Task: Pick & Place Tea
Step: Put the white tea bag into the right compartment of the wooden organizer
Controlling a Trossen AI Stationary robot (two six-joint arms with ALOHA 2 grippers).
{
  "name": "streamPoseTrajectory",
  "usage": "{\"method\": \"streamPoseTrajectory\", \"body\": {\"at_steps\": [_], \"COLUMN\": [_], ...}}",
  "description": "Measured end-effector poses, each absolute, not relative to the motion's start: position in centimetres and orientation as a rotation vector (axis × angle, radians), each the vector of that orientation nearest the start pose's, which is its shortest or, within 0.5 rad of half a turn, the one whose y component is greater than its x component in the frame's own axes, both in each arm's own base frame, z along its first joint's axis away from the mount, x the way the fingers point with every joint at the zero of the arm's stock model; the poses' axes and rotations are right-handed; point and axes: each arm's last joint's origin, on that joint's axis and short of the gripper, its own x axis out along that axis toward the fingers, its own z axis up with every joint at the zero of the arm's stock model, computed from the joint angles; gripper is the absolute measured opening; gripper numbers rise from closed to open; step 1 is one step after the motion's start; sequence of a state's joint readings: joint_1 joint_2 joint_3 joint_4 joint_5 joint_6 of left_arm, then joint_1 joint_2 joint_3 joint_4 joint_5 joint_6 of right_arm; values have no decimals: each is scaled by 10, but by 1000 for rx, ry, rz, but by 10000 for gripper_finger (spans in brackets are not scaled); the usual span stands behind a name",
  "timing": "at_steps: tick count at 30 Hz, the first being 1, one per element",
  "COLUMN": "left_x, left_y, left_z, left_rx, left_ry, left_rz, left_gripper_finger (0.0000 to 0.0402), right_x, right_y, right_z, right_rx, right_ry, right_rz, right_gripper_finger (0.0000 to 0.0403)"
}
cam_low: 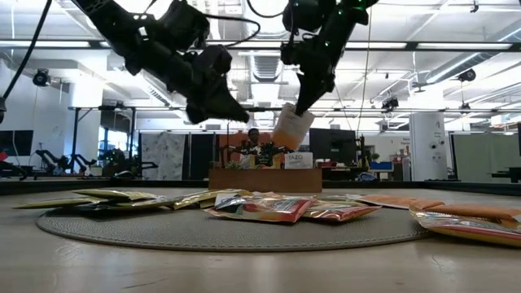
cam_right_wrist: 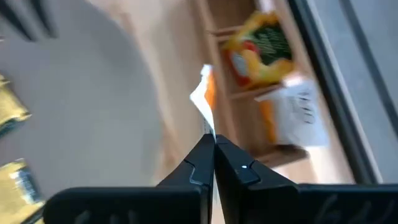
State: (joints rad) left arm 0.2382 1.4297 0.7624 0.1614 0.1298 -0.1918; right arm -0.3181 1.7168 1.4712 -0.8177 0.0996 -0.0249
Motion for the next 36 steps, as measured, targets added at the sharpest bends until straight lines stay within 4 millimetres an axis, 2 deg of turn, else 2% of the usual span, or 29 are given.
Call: {"method": "streamPoseTrajectory", "body": {"at_steps": [6, 11, 15, 21, 28, 32, 36], "left_x": [276, 253, 232, 209, 197, 198, 199], "left_y": [66, 68, 74, 82, 94, 102, 108], "left_z": [222, 234, 232, 216, 194, 193, 194], "left_rx": [-356, -344, -354, -405, -482, -509, -547], "left_ry": [484, 413, 401, 416, 458, 457, 435], "left_rz": [240, 318, 367, 442, 515, 551, 578], "left_gripper_finger": [35, 35, 35, 35, 35, 35, 35], "right_x": [330, 322, 316, 308, 320, 331, 336], "right_y": [-140, -157, -169, -185, -198, -204, -208], "right_z": [279, 279, 279, 276, 249, 253, 254], "right_rx": [111, 108, 120, 167, 193, 148, 141], "right_ry": [1070, 1072, 1074, 1075, 1151, 1179, 1286], "right_rz": [-430, -456, -486, -523, -494, -439, -377], "right_gripper_finger": [8, 8, 8, 8, 8, 8, 8]}}
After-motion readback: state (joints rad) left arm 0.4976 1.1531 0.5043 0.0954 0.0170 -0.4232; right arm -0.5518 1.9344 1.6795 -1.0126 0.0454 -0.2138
